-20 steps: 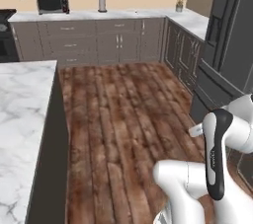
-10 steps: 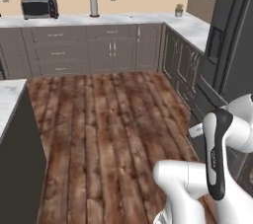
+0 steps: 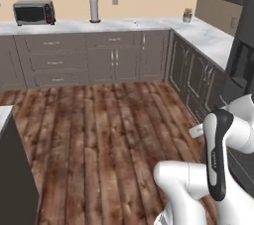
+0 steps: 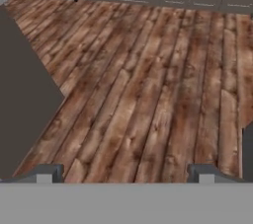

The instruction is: Take the fork and place it on the left side of the plate. Then take the spoon and place it on the right side of the plate. Make sure they're directly next to the plate.

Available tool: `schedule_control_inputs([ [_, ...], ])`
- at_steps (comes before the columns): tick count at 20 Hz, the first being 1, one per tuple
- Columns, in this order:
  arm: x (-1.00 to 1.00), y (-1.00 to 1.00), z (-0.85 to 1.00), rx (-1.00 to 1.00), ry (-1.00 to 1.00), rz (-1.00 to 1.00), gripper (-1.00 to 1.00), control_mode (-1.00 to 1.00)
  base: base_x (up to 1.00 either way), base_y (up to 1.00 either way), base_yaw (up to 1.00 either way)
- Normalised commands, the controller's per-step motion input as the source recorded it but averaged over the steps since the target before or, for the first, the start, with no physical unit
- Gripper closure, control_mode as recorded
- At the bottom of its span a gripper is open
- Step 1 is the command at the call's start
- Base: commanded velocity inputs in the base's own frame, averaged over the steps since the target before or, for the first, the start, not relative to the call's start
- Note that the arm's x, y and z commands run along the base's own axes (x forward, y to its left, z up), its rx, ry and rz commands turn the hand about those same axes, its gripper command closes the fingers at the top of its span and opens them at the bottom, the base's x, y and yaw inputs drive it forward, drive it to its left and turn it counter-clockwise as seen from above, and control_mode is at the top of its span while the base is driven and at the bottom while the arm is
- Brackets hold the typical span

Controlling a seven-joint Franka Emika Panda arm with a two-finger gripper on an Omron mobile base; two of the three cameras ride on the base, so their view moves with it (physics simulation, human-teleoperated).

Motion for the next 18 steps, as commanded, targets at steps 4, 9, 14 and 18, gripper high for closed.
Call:
schedule_control_inputs([
  [4,0.0,0.0,0.0,0.0,0.0,0.0,-1.0,1.0,1.0,-0.22,0.0],
  [9,0.0,0.0,0.0,0.0,0.0,0.0,-1.0,1.0,1.0,-0.25,0.0],
  [14,0.0,0.0,0.0,0.0,0.0,0.0,-1.0,1.0,1.0,-0.31,0.0],
  [18,0.0,0.0,0.0,0.0,0.0,0.0,-1.0,1.0,1.0,-0.35,0.0],
])
